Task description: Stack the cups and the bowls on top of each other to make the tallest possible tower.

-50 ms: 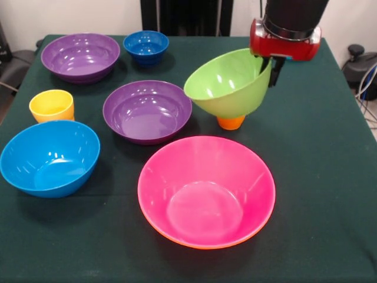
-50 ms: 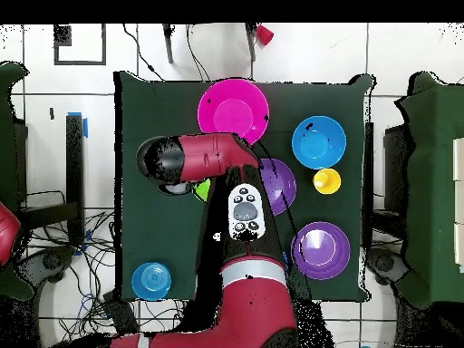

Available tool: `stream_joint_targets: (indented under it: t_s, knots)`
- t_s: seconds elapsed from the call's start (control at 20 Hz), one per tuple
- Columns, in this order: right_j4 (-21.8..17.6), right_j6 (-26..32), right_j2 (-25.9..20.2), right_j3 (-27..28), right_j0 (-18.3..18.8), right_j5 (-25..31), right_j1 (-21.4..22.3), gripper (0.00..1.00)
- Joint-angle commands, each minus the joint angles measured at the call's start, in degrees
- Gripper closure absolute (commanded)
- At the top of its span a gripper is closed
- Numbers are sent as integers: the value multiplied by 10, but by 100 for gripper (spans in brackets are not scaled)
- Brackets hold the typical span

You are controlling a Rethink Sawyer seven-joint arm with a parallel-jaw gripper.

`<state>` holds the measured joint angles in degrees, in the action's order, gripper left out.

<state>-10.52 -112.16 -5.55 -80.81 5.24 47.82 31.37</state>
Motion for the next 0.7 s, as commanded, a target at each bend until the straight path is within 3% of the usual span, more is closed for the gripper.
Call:
stream_joint_targets:
  t_s: [0.05, 0.3, 0.7]
  knots:
    - [10, 52, -78, 96, 11, 78, -59, 100]
    - [8, 44, -77, 148, 3, 100, -97, 100]
    - [27, 66, -108, 135, 29, 85, -101, 100]
